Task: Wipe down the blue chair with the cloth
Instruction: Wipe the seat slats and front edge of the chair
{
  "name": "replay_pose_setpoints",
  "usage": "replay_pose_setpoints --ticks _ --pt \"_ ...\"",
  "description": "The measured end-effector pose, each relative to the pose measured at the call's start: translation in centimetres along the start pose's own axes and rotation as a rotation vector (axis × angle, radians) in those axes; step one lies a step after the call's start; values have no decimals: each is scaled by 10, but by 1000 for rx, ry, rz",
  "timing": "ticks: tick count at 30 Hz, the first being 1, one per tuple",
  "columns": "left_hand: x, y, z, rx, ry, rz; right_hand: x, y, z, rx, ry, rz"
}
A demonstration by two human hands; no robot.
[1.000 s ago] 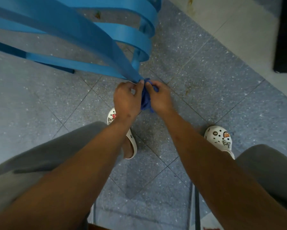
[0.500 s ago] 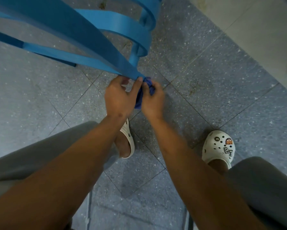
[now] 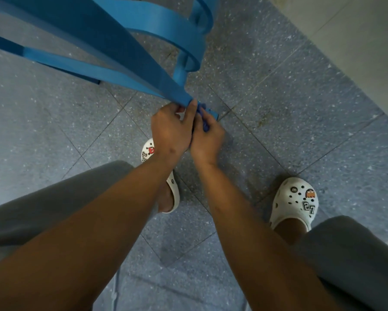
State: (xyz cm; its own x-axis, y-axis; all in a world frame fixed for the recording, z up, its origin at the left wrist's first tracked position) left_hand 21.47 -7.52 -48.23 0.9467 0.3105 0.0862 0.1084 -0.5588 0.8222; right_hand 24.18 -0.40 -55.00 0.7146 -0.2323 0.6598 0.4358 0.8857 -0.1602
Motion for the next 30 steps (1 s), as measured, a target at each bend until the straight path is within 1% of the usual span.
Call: replay_pose_setpoints --ticks 3,7,9,11,14,18,22,26,28,30 --pt "0 -1 4 10 -3 1 -18 0 1 34 -23 -28" --pt "-2 -3 8 40 2 -19 -53 10 1 224 -86 -72" --pt "-4 -4 10 82 9 6 -59 12 0 283 -104 -81" --pt "-4 -5 12 115 18 37 -52 12 2 279 -78 -82" --pt "-7 -5 15 103 4 55 -32 8 -2 233 -2 -57" --pt "-8 -10 17 141 13 82 -30 0 -6 190 36 -88" --pt "-10 -9 17 137 16 81 -57 8 -10 324 -18 -132" --pt "-10 -8 15 140 21 85 -79 21 -11 487 -112 -90" --pt "-11 -8 16 145 22 88 -76 21 -8 478 -76 -71" --pt "-11 -7 18 148 15 94 -61 17 -9 386 5 -71"
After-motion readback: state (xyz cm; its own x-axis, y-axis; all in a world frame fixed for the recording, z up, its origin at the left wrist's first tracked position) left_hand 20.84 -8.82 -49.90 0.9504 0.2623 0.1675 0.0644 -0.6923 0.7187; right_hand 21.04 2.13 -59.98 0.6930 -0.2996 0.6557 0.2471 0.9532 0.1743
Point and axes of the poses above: each hand's wrist, its own x-axis away from the middle knuckle, its own y-axis out of the back of the hand, z = x × y, the point moved 2 cm from there along -x, towards the middle knuckle, and after that the axes turned 5 degrees about -y, right-handed, at the moved point
